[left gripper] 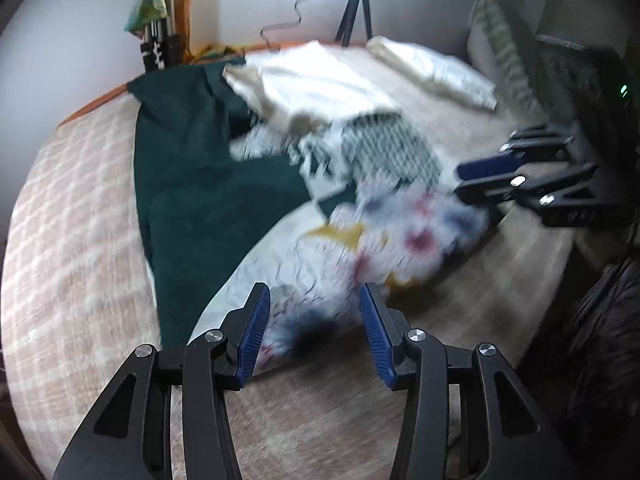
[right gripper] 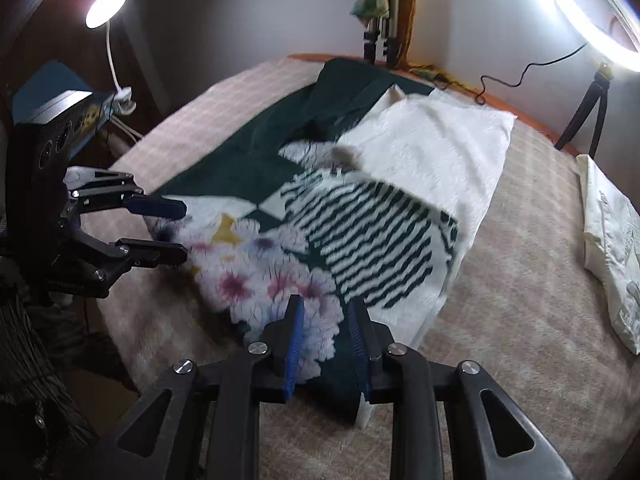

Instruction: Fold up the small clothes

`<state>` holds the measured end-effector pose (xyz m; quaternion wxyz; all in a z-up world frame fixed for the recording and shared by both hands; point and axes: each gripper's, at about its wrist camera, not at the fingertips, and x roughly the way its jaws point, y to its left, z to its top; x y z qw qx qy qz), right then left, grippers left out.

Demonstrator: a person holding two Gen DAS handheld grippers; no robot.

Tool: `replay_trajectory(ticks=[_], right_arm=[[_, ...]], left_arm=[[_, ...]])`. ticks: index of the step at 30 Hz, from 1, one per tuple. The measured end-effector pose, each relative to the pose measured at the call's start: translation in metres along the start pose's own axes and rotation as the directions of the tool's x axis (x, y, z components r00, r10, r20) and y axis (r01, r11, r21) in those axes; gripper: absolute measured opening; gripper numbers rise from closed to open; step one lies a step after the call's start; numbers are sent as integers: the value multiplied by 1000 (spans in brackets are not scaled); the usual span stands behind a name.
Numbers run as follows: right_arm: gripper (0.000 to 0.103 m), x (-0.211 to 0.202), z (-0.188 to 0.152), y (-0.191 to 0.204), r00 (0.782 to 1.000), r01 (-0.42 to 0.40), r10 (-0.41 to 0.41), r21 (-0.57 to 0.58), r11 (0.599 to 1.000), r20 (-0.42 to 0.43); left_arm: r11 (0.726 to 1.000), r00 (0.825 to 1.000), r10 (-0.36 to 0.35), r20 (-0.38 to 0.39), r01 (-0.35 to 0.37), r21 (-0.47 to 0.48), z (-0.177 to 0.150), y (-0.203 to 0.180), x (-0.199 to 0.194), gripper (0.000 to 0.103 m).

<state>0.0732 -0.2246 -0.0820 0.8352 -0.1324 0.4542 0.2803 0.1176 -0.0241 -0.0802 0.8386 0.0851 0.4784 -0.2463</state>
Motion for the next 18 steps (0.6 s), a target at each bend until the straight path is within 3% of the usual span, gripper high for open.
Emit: replay_trajectory(ticks=[3,6,12,18], right_arm=[[23,12,-12,-4,997,37,-37,0,999,-65],[23,11,-16,-12,996,23,-20,34,999,-82],[34,-13,-5,-36,999,-35,32,107,994,21],[35,-17,36,-63,994,-38,23,145,989,105]], left_arm=[[1000,1000,24,12,-24,11,-2,7,0,58],[999,999,40,27,-40,-23,4,21,-6,58],[996,996,30,84,-22,-92,32,61,-22,59],[972,992,26,126,4,-234,74,123,-16,59]])
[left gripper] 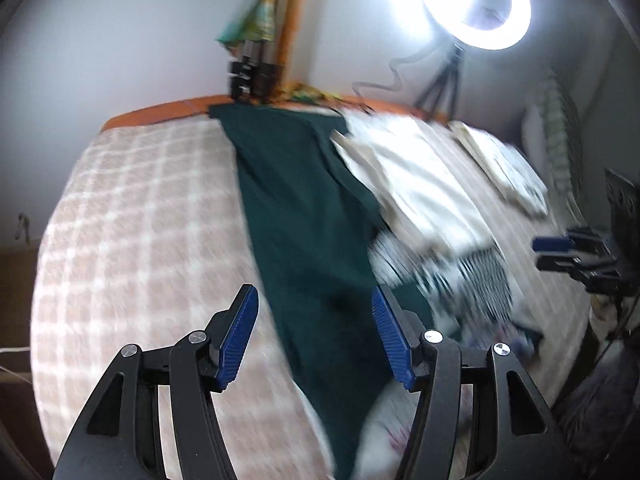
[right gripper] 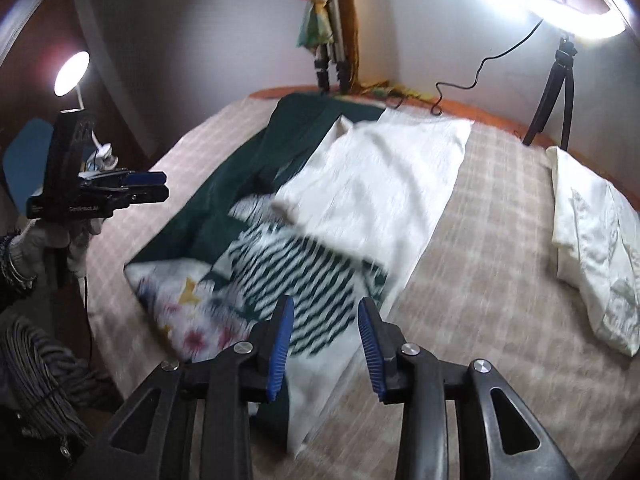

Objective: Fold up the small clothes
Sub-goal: 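Grasp the collar end of the T-shirt with both tools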

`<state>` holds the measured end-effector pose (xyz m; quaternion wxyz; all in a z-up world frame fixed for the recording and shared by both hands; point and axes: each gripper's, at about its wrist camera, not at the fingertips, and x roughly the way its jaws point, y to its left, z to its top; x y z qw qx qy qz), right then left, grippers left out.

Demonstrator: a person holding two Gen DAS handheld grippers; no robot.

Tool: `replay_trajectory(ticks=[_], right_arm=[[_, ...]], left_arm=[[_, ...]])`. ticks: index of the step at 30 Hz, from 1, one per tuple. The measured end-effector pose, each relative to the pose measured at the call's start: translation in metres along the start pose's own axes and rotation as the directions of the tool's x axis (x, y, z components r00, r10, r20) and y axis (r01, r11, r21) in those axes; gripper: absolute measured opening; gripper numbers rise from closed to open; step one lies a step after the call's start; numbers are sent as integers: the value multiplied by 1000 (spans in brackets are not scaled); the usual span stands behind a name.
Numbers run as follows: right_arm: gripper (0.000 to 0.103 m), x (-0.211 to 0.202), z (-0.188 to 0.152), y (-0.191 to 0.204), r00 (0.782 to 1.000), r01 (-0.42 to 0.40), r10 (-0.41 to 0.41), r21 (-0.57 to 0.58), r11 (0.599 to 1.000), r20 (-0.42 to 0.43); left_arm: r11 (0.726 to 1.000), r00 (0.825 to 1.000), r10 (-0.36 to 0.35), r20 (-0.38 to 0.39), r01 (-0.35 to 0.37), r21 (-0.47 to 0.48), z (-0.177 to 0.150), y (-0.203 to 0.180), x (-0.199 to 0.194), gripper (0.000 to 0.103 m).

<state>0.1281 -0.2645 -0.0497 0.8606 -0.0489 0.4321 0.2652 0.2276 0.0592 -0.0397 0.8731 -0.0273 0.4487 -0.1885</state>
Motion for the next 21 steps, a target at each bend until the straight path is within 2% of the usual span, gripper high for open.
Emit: replay_trajectory(ticks=[4,10,16,21], right_arm=[[35,7,34,-17,999,-19,19,19,1000,26],[39,45,106,-40,996,-84,83,44,995,34],[39,100,176,-45,992,-128,127,39,991,21],[39,147,215,-34,987,-158,158,31,987,7]], left_arm=[[998,1000,12,10,-12,-66,30,16,20,59],[994,998,66,21,-64,-92,62,28,58,59],[994,997,75,-1,-75,-77,75,46,94,59],[994,997,73,-6,-73,-82,81,56,116,59]])
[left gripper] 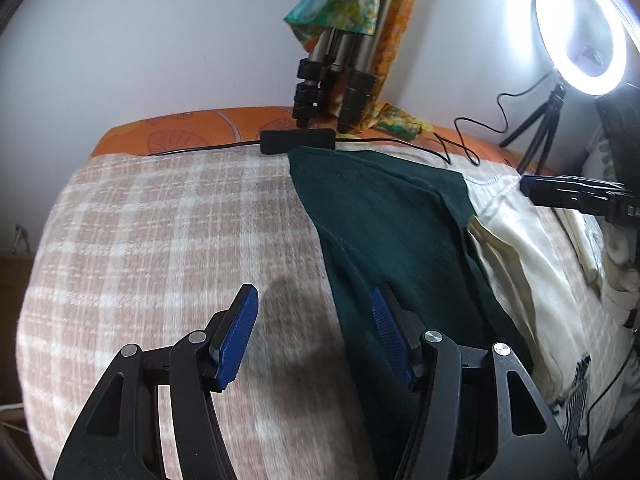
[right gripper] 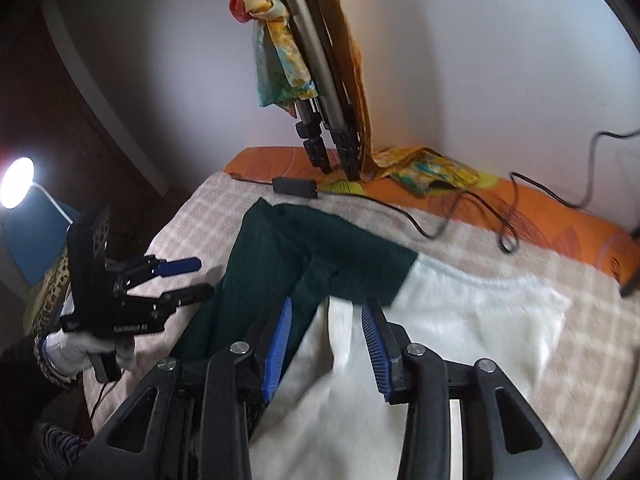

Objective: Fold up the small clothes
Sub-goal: 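Grasp the collar end of the T-shirt with both tools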

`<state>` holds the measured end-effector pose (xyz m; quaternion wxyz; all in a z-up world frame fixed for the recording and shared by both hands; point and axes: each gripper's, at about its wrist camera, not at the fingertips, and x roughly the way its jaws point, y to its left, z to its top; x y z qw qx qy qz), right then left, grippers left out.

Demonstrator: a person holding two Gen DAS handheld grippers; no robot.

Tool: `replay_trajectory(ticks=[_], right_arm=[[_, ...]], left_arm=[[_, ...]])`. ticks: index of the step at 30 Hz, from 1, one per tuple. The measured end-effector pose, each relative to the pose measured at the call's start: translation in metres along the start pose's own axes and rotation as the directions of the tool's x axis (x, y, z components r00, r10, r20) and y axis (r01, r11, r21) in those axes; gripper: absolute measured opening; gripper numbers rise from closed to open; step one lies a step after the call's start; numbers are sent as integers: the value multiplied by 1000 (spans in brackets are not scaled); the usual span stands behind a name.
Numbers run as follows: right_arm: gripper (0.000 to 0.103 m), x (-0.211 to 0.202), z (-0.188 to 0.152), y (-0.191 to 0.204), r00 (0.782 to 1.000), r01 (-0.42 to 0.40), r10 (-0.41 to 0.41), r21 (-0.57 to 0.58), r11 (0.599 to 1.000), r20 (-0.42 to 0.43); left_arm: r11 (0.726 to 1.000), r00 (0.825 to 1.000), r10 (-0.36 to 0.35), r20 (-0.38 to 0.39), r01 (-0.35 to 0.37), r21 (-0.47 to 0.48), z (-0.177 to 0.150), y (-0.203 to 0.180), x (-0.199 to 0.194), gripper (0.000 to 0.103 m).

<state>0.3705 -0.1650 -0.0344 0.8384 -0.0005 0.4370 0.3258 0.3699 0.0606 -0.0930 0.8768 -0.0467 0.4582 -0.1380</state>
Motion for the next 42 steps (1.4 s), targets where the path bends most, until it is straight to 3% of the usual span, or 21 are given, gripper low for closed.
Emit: replay_trajectory(ticks=[2,5,10,11,15,16,19,22,23,27,30,33,35,38,42], right_arm=[[41,17,10,1,1000,-18,18,1,1000,-5],[54,41,18,0,999,-29,29,0,1000,-18],[53,68,22,-7,998,-51,52,23,998,-34],[51,74,23,-8,997,-65,66,25,998,-45],[10,84,21,2,992,-97,97,8,995,-86],[6,83,21,7,992,-88,87,-8,996,-87],[4,66,20,13,998,-34,33,-38,999,-46],[4,57,15,-5,998,44,-42,42,998,-42],[4,55,13,-10,999,30,-28,57,998,-38],[39,39,10,-5,996,88,-88,14,996,-16],[39,22,8,-14,996,89,-89,43,995,11],[46,3,0,-25,995,85,-88,69,994,38],[53,-12,-7,-37,994,87,-95,107,990,63],[53,-32,-21,-64,989,93,-112,177,980,97],[55,-52,-48,-109,987,66,-108,316,947,118]], left_arm=[[1000,1000,-13,2,13,-14,3,3,6,59],[1000,1000,-11,6,11,8,6,0,13,59],[1000,1000,10,24,-11,26,9,-3,22,59],[1000,1000,13,27,-14,26,10,-3,24,59],[999,999,27,39,-29,39,10,-3,27,59],[999,999,28,39,-29,41,10,-3,27,59],[999,999,24,41,-26,37,10,-1,27,59],[999,999,28,42,-29,35,10,-1,26,59],[999,999,26,41,-27,34,10,-1,26,59],[1000,999,-25,39,26,-15,13,8,24,59],[985,991,-126,37,129,-112,24,18,28,59],[953,969,-240,53,246,-180,39,24,34,59],[930,956,-288,44,291,-224,45,27,42,56],[897,938,-342,54,343,-281,48,33,51,55],[872,921,-385,54,382,-304,56,34,59,35]])
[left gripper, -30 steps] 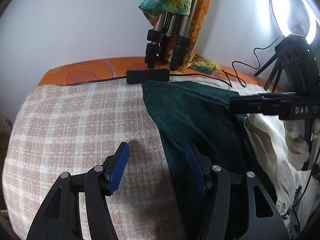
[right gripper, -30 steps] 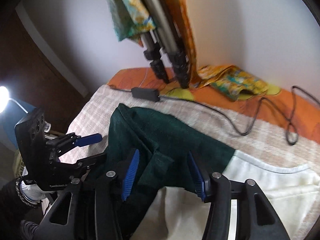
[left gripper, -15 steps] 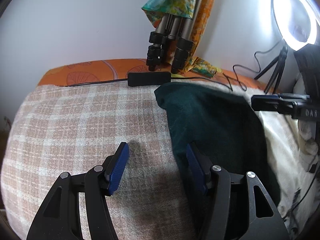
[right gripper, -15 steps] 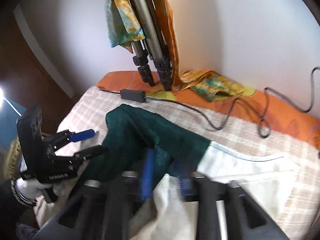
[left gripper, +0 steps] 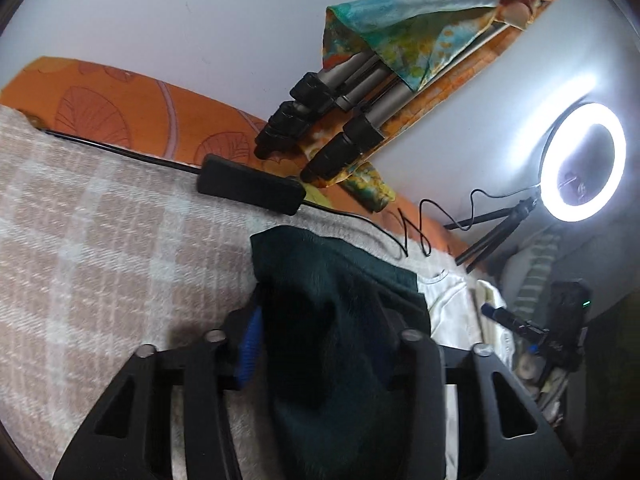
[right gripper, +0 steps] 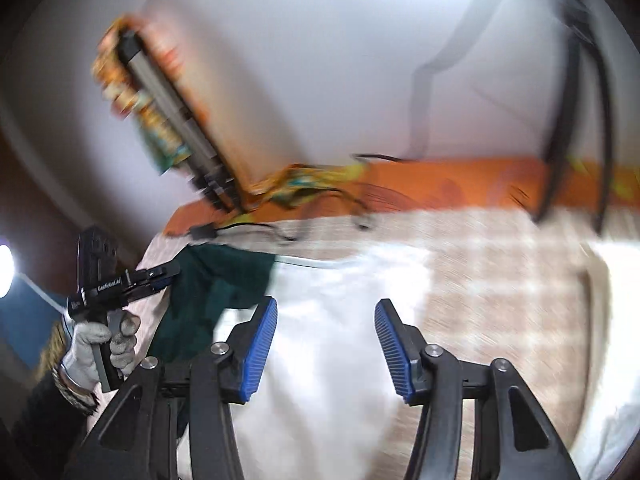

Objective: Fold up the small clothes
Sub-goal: 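Grasp the collar end of the T-shirt with both tools, then lift the collar end with both tools and fold it over toward the hem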

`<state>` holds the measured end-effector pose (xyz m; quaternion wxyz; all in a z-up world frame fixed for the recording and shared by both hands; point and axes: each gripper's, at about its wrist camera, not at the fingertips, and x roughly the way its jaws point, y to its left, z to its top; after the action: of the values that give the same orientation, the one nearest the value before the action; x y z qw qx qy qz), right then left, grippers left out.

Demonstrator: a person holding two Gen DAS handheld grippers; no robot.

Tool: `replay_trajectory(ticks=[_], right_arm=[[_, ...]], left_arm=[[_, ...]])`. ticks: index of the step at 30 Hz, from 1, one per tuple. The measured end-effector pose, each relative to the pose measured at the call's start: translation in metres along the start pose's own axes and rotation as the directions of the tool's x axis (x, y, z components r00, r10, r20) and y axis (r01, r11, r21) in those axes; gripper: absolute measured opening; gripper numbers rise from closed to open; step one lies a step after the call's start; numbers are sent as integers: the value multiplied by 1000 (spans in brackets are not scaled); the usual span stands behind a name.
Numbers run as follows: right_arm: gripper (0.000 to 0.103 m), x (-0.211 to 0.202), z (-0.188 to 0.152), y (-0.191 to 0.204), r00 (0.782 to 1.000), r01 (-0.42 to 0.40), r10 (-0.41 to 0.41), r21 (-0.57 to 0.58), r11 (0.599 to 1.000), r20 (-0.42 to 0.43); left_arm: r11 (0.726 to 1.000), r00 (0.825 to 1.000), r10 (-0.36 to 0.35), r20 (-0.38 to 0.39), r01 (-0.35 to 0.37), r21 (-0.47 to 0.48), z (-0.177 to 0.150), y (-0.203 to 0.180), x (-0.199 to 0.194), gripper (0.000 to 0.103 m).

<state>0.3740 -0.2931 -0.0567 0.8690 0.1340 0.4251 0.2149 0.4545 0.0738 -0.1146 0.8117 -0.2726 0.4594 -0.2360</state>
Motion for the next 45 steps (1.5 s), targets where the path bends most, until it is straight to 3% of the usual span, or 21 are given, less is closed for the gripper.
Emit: replay_trajectory(ticks=[3,5,8,10,12,16,20,23,25,33,40,45], right_arm=[[55,-1,-5,-33,1000,-10,11,89,996,-4],[55,3,-8,-50,999,-41,43,148,988,-12],[54,15,-9,-62,998,-58,63,181,982,-21],[54,19,-5,-66,996,-90,92,187,978,-1],[53,23,1,-68,994,-108,108,191,976,10],[47,33,8,-69,989,-145,146,197,970,7],[45,40,12,-64,987,-155,158,169,973,-2],[21,46,14,-63,989,-142,148,160,977,-23],[7,49,15,-59,991,-124,130,143,982,-37],[2,27,21,-35,993,-118,118,51,992,-1],[1,-25,23,-12,988,-146,146,-7,989,45],[1,-62,15,12,987,-149,152,-48,988,59]], left_arm=[[1000,1000,-3,12,3,11,5,-5,4,17],[996,998,39,49,-42,80,7,-22,1,9],[947,986,115,123,-146,285,4,-54,0,9],[909,977,186,107,-213,358,1,-64,10,9],[915,978,191,83,-208,346,3,-58,15,9],[932,972,228,61,-236,276,10,-39,21,18],[953,978,206,47,-211,219,17,-25,23,18],[956,979,195,56,-203,213,18,-24,20,18],[954,979,193,72,-204,218,19,-26,19,8],[950,981,166,102,-187,249,21,-39,-9,4],[944,983,127,133,-161,287,13,-63,-49,4],[926,980,121,160,-169,338,-5,-90,-85,4]])
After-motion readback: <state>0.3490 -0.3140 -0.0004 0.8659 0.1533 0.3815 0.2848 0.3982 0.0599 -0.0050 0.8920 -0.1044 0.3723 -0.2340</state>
